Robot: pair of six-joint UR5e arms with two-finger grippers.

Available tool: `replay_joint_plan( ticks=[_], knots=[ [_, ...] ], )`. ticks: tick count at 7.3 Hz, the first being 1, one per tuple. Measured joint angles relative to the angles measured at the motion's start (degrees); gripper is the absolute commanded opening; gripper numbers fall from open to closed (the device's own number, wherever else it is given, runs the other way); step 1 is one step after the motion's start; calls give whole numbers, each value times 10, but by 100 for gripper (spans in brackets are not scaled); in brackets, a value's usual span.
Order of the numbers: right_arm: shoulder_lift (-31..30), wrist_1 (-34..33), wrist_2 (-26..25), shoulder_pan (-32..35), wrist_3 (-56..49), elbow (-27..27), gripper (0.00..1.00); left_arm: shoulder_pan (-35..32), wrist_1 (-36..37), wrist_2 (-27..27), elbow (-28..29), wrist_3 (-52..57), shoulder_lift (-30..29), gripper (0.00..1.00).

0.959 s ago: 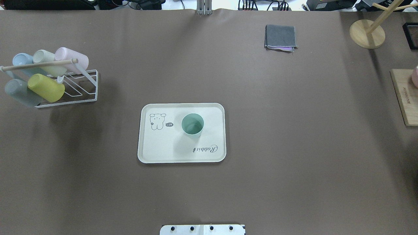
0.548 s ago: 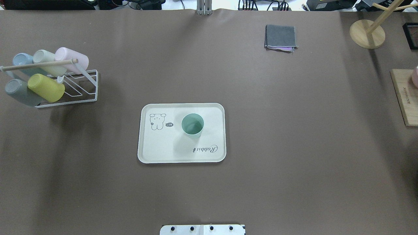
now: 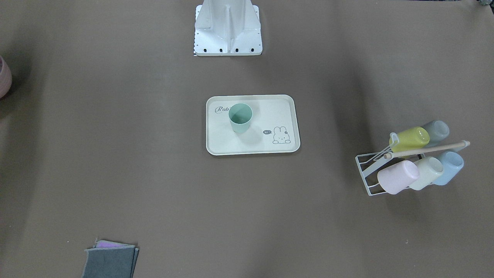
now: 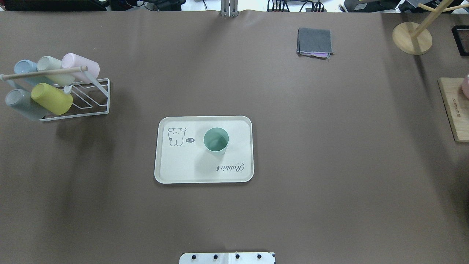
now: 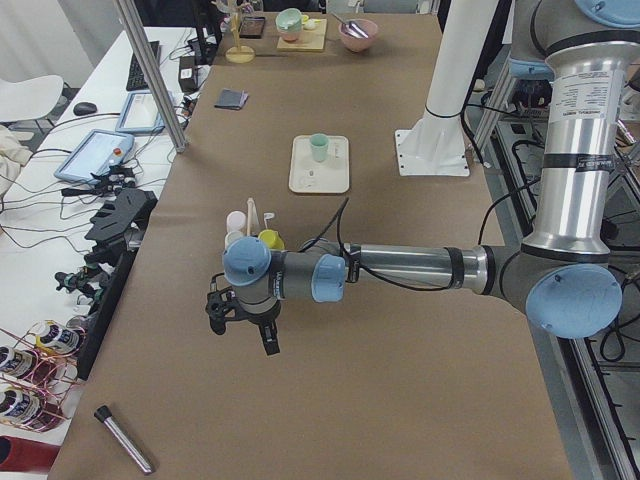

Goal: Pick up and place green cup on tray

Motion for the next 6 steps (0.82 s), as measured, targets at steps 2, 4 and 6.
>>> replay_joint_plan(
  ticks=[2, 4, 6],
  knots=[
    [0, 1, 0, 0, 0, -1, 100, 0, 5, 4, -5, 20, 0, 98],
    [1, 2, -2, 0, 0, 0, 100, 0, 3, 2, -2, 26, -4, 98],
    [0, 2, -2, 0, 0, -1, 100, 0, 2, 2, 3, 27, -5, 98]
  ],
)
